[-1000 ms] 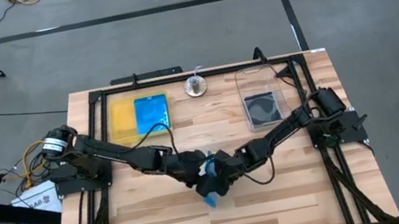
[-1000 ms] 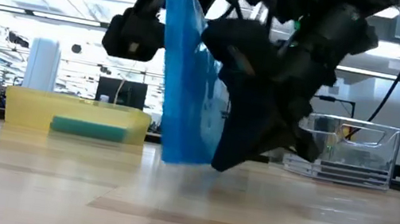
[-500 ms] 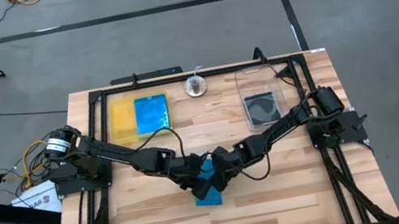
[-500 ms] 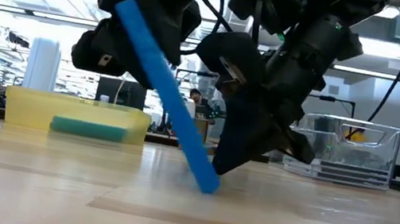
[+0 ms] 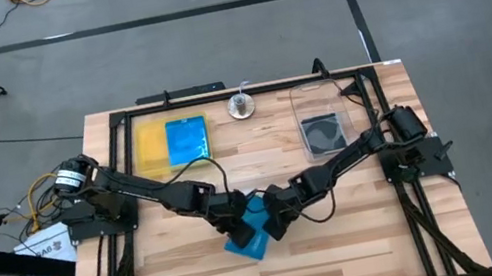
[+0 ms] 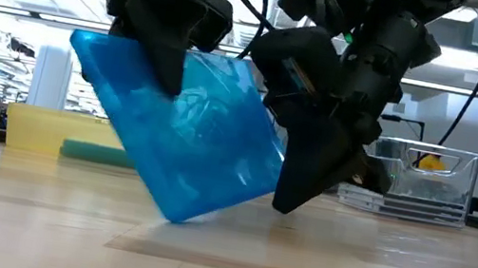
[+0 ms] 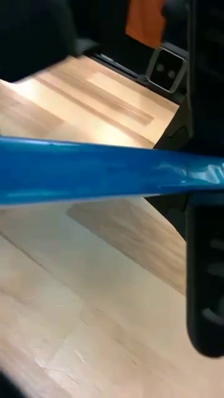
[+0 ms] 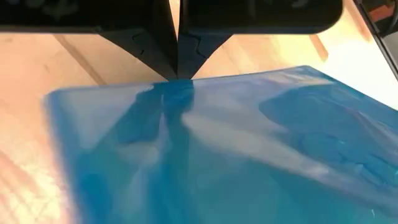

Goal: Pick & place jewel cases by type
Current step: Put the blue CD case into the yellow bin

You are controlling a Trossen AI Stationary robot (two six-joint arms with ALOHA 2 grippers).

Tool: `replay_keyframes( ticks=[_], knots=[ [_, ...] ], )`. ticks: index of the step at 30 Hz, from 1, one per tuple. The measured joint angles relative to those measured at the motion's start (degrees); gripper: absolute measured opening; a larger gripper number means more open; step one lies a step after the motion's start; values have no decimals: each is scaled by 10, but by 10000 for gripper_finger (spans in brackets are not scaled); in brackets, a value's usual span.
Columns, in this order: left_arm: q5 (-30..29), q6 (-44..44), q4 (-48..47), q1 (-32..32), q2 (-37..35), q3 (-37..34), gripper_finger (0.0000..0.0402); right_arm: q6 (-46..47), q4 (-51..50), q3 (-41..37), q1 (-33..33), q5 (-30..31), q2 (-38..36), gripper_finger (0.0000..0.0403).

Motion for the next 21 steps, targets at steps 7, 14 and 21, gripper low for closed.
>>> replay_keyframes(
  ticks=[7,14,21],
  knots=[
    [22,52,-31,0,0,1,12,-47,-75,0,0,7,-43,0],
    [27,68,-40,0,1,-1,12,-120,-155,1,12,27,-107,0],
    [26,96,-41,-1,2,-2,12,-188,-247,0,37,37,-149,0]
  ],
)
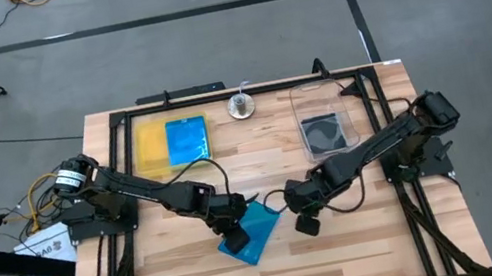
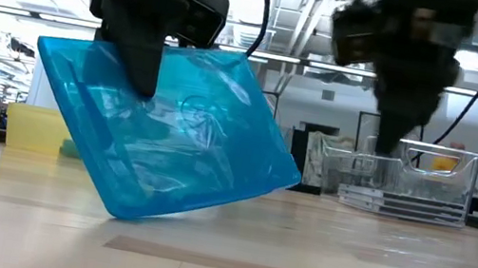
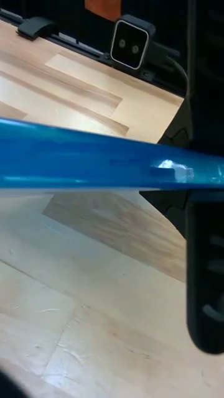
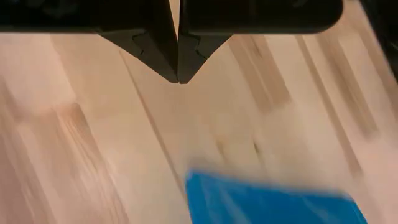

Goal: Pick & place jewel cases by type
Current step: Put the blue CD case into the yellow bin

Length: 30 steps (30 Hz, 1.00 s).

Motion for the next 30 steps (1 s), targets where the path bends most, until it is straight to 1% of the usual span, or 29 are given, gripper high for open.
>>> replay_keyframes(
  ticks=[4,9,14,16,19,22,27,30],
  knots=[
    [-12,33,0,-4,0,0,12,-32,-54,0,18,0,-12,0],
    [-41,100,1,-11,0,0,12,-34,-109,0,38,1,-13,0],
    [-57,141,2,-11,-13,-1,12,-34,-125,-9,53,0,-13,0],
    [-82,150,-2,-10,-31,-1,12,-29,-127,-15,57,-2,-13,0],
    [-144,164,-16,-8,-66,-2,12,-18,-129,-27,59,-4,-13,0],
    [-198,170,-54,-7,-103,-5,11,-13,-131,-36,59,-15,-13,0],
    [-256,184,-107,-8,-165,-3,11,-13,-130,-39,59,-22,-12,0],
    [-285,190,-122,-8,-195,-3,11,-13,-130,-39,57,-26,-12,0]
  ],
)
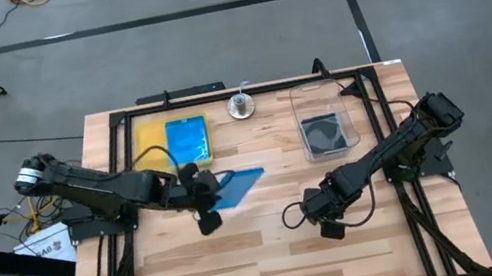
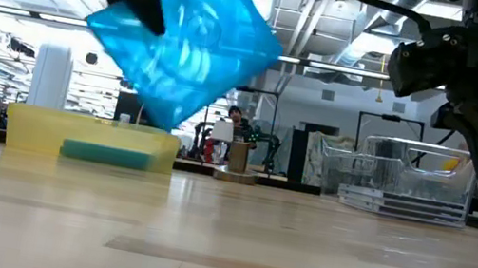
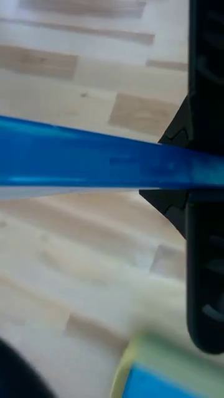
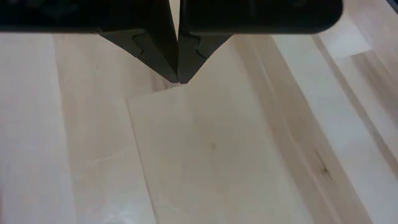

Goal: Pick & place jewel cases by type
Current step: Put the blue CD case into the yellow bin

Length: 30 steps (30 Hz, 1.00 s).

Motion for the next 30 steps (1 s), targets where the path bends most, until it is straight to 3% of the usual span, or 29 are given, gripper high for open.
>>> replay_keyframes(
  ticks=[8,16,24,30],
  knots=[
    [-123,35,7,0,-82,1,11,13,20,0,-6,-9,0,0],
    [-217,145,146,0,-140,2,15,14,89,0,-25,-8,0,0],
    [-184,209,312,0,-146,2,11,13,143,0,-52,-7,0,0],
    [-129,214,362,0,-141,2,11,9,171,0,-66,-7,0,0]
  ],
)
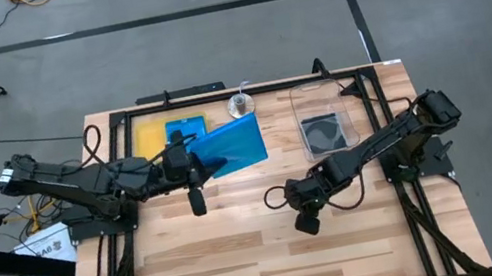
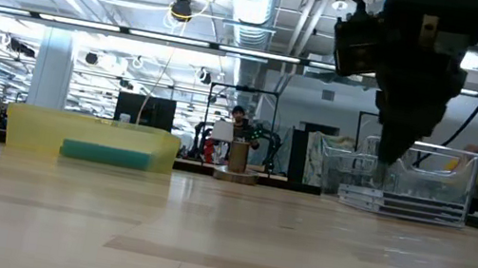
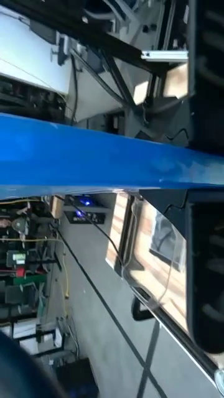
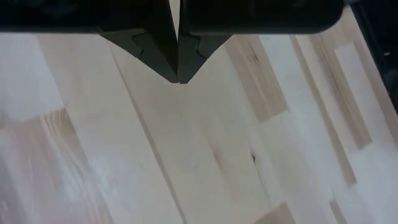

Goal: Pick & place jewel cases by type
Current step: Put the blue CD case into the yellow bin

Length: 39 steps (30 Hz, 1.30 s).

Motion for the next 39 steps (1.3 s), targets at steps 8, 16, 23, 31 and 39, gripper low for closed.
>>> replay_keyframes(
  ticks=[8,16,23,31,39],
  knots=[
    [-22,-24,0,12,0,0,12,-21,7,0,-3,5,0,0],
    [-30,-206,-4,93,0,0,12,-9,20,0,-12,35,0,0],
    [123,-477,-45,180,0,0,12,25,51,0,-29,30,0,0],
    [217,-528,-146,207,-4,0,13,25,51,0,-28,28,0,0],
    [330,-524,-305,301,-6,0,13,25,53,0,-28,28,0,0]
  ],
)
